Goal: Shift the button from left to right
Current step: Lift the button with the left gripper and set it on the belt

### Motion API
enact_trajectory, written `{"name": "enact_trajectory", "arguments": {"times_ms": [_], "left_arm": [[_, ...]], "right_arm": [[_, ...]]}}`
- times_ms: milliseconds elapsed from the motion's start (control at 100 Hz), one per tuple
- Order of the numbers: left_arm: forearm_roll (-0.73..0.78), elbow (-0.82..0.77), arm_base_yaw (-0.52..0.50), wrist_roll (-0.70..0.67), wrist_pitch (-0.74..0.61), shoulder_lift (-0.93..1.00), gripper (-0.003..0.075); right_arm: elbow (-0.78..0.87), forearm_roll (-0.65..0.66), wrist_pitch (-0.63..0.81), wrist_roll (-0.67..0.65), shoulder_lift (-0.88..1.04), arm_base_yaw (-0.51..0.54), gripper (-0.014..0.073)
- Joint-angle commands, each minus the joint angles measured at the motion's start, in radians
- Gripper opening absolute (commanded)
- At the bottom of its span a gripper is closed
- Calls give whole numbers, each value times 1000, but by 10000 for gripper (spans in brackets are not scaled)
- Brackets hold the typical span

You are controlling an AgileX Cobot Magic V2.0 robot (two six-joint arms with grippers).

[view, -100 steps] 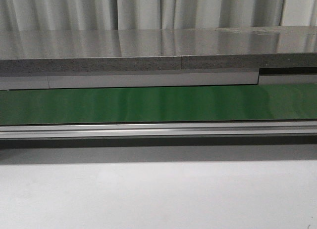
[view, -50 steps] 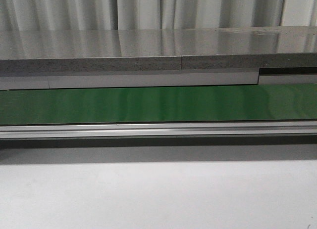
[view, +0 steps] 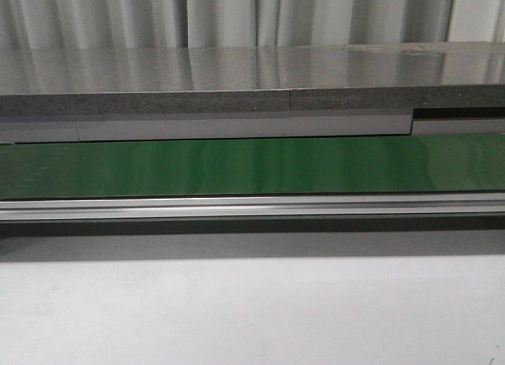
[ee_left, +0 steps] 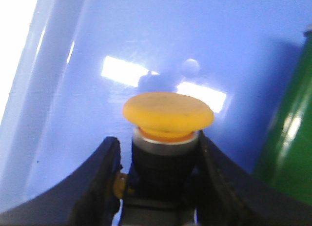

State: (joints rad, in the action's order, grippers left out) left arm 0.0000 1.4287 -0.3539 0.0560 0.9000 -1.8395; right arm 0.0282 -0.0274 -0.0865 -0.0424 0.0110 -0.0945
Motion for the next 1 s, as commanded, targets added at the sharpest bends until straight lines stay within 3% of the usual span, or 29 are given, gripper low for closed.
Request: {"name": "enact_trajectory", "arguments": {"times_ms": [0,410,770,830,910,990], "left_arm": [[-58,31,25,51,5,75,-10],[-28,31,178,83,45,61,-10],[-31,31,202,83,52,23,6],[-33,31,202,83,51,23,49],[-33,31,202,83,51,23,164],[-33,31,202,83,51,23,374]], "right_arm": [[-19,3,86,2,14,5,-68],[-19,3,86,2,14,5,-68],[-19,3,86,2,14,5,-68],[-19,3,86,2,14,5,-68],[-19,3,86,2,14,5,-68],[-19,3,86,2,14,5,-68]]}}
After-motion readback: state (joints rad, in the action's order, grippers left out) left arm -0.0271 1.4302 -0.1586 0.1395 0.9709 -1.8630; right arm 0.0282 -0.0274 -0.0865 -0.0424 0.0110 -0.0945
